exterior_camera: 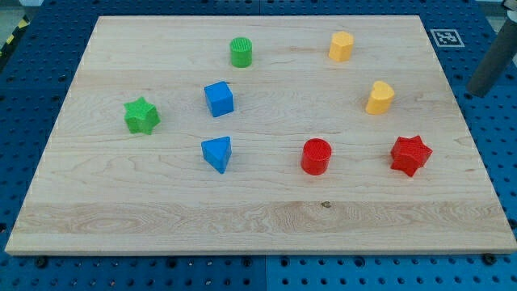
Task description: Move the arm diagonally to the red star
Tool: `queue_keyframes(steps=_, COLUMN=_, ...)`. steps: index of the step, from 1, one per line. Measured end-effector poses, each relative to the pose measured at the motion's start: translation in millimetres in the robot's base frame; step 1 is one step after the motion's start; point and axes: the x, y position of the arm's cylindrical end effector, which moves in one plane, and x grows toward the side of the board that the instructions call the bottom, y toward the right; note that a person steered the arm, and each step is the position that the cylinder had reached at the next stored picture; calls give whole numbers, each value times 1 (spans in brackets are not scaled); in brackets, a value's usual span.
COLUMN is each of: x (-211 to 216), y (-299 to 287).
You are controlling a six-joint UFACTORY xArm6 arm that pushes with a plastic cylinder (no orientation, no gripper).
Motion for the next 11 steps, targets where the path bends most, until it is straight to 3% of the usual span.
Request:
queue_keyframes(steps=1, x=5, y=0)
queue_keyframes(steps=2, x=44, y=-1)
queue_keyframes(steps=3, x=57, y=-2)
queue_keyframes(steps=5, x=60, y=-60)
queue_keyframes(steps=11, x=67, y=-75)
